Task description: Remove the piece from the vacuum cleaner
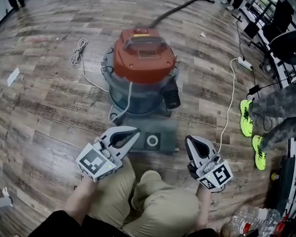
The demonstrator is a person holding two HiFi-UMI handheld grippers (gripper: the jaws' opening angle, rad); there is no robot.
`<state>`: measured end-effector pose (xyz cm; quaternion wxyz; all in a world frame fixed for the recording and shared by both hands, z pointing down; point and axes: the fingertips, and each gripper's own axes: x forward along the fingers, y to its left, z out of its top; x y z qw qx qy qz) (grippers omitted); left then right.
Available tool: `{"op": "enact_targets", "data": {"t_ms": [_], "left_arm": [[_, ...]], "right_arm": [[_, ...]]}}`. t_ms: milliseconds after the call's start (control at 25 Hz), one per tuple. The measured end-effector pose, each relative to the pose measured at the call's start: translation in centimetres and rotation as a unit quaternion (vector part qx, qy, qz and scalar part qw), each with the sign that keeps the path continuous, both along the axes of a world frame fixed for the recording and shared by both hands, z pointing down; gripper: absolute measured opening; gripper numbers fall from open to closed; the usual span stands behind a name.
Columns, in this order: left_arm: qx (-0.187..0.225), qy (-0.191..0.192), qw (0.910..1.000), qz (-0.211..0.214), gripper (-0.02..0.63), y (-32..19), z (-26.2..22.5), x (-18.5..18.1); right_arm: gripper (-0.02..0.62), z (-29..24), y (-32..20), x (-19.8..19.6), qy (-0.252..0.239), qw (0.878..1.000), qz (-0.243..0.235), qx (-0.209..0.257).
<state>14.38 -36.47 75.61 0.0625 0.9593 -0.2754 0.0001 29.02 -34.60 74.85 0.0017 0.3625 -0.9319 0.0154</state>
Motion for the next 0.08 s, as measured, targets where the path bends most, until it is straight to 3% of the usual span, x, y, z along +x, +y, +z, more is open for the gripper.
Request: {"op": "enact_targets", "data": {"t_ms": [80], "left_arm": [[0.001, -0.003, 1.0, 0.002, 0.008, -0.03, 0.08, 0.0]], "right_arm": [[0.011, 0.03, 0.01, -0.23, 0.007, 1.0, -0.003, 0.001]]}}
